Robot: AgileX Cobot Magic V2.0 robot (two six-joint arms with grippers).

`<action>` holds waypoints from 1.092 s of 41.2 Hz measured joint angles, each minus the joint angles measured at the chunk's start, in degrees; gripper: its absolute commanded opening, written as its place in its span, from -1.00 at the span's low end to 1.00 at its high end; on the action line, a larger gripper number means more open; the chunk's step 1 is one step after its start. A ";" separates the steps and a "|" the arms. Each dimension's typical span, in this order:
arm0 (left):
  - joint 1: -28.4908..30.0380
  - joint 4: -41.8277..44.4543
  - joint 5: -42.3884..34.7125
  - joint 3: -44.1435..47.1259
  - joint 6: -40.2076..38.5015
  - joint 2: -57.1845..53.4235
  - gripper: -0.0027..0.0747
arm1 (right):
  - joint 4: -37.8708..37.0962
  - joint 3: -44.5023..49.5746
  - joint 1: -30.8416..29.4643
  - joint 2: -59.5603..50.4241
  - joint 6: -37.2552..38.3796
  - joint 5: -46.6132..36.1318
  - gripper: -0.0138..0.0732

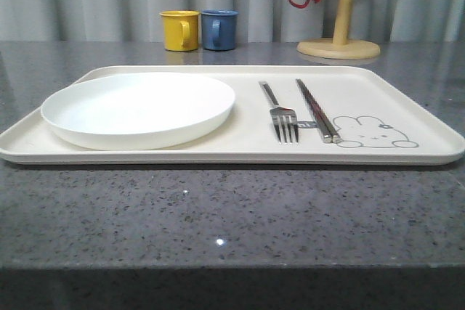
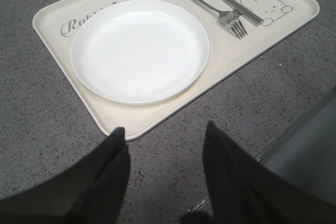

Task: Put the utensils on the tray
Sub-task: 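Move the right gripper to the metal spoon and grasp it, then place the spoon on the tray beside the chopsticks and release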

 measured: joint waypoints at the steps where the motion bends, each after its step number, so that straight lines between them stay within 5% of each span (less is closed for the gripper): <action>1: 0.00 0.00 0.00 0.00 0.00 0.00 -0.12 | 0.00 0.00 0.00 0.29 0.00 -0.15 0.06; 8: 0.00 0.00 0.00 0.00 0.00 0.00 -0.12 | 0.02 0.00 0.00 0.87 0.00 -0.72 -0.38; 19: 0.00 0.00 0.00 0.00 0.00 0.00 -0.12 | 0.02 0.00 0.00 0.87 0.00 -0.81 -0.70; 33: 0.00 0.00 0.00 0.00 0.00 0.00 -0.12 | 2.88 -1.15 0.53 -0.42 0.00 2.00 -0.72; 45: 0.00 0.00 0.00 0.00 0.00 0.00 -0.12 | 12.37 -2.16 10.30 -7.37 0.00 5.13 -0.72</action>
